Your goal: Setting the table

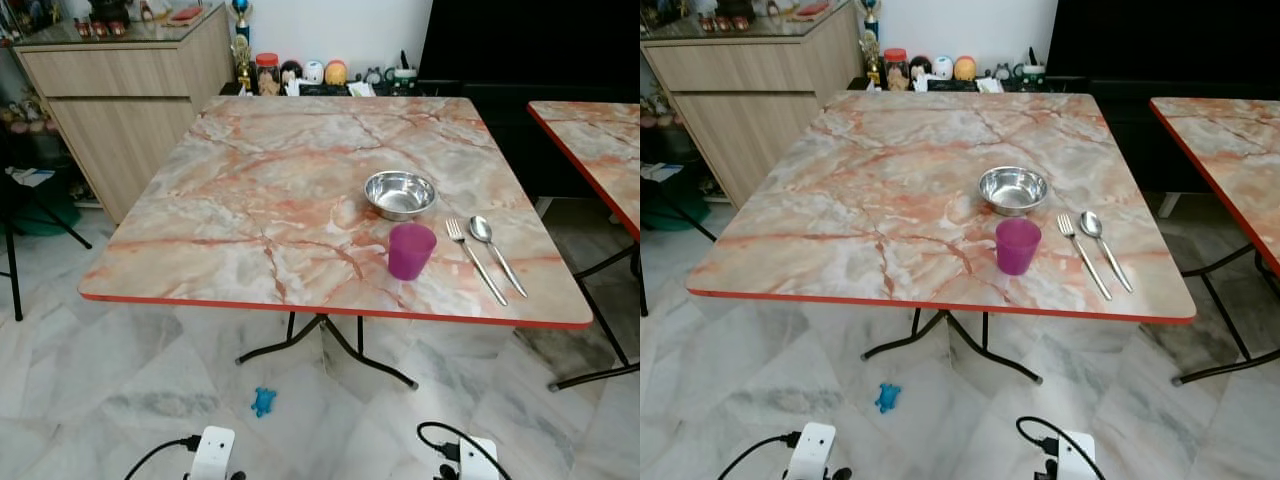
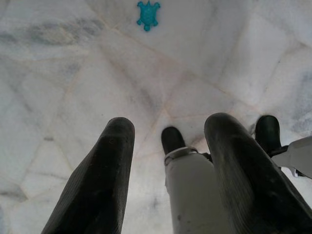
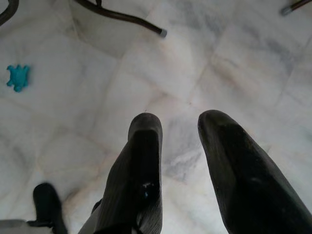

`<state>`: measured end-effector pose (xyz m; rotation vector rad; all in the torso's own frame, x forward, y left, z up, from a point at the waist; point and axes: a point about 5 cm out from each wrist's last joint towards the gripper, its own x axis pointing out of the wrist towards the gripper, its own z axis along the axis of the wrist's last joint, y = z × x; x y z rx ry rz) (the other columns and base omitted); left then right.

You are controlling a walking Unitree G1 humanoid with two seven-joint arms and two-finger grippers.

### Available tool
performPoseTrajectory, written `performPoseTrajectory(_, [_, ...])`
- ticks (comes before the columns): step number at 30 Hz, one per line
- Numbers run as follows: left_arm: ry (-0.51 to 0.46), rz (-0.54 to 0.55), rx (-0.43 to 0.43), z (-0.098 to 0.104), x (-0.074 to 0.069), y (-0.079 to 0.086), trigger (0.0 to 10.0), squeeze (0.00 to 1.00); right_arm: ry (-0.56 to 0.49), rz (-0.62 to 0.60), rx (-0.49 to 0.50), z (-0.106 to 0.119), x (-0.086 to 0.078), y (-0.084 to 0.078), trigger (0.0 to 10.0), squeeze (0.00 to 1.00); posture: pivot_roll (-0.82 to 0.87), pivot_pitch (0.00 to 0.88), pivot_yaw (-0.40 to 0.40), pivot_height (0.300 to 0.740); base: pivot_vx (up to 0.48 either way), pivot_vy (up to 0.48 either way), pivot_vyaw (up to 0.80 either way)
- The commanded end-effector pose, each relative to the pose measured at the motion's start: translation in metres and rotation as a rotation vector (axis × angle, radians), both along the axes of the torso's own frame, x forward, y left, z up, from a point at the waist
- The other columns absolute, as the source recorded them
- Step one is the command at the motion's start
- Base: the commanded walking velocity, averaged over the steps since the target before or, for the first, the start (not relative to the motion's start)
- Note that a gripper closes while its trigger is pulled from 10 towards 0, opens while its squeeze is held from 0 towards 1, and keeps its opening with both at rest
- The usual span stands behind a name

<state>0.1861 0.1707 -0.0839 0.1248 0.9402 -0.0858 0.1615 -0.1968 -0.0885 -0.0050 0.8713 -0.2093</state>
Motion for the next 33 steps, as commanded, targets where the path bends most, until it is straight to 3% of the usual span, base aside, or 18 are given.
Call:
performPoseTrajectory(1, [0.021,-0.004,0.012,-0.002,-0.004,0.002,10.0,0.00,-0.125,0.010,-0.023,0.010,0.012,-0.002,10.0,0.00,-0.03,0.000,-0.002,0.740,0.000,0.000,0.00])
performPoseTrajectory(9, [0.023,-0.019,0.019,-0.002,-0.005,0.003,10.0,0.00,-0.355,-0.035,-0.066,0.031,0.022,-0.013,10.0,0.00,-0.06,0.000,0.004,0.740,0.000,0.000,0.00])
performPoseTrajectory(15, [0.019,-0.020,0.023,-0.002,-0.005,0.002,10.0,0.00,-0.469,-0.064,-0.130,0.044,0.011,-0.017,10.0,0.00,-0.05,0.000,-0.007,0.740,0.000,0.000,0.00])
performPoseTrajectory(21, [0.018,-0.033,0.049,-0.002,-0.004,0.003,10.0,0.00,-0.601,-0.100,-0.230,0.074,-0.005,-0.024,10.0,0.00,-0.06,0.000,-0.005,0.740,0.000,0.000,0.00])
performPoseTrajectory(23, [0.014,-0.026,0.045,-0.002,-0.003,0.003,10.0,0.00,-0.679,-0.097,-0.268,0.097,0.001,-0.027,10.0,0.00,-0.06,0.000,-0.003,0.740,0.000,0.000,0.00])
performPoseTrajectory(24, [0.014,-0.026,0.045,-0.002,-0.003,0.003,10.0,0.00,-0.679,-0.097,-0.268,0.097,0.001,-0.027,10.0,0.00,-0.06,0.000,-0.003,0.740,0.000,0.000,0.00])
performPoseTrajectory(27, [0.005,-0.029,0.053,-0.001,-0.001,0.004,10.0,0.00,-0.813,-0.147,-0.297,0.137,0.025,-0.036,10.0,0.00,-0.07,0.000,0.004,0.740,0.000,0.000,0.00])
performPoseTrajectory(31, [-0.002,-0.024,0.052,0.000,0.000,0.004,10.0,0.00,-0.892,-0.157,-0.307,0.162,0.043,-0.036,10.0,0.00,-0.07,0.000,0.006,0.740,0.000,0.000,0.00])
performPoseTrajectory(33, [0.002,-0.027,0.071,0.000,0.000,0.005,10.0,0.00,-0.986,-0.159,-0.308,0.191,0.063,-0.035,10.0,0.00,-0.06,0.000,0.012,0.740,0.000,0.000,0.00])
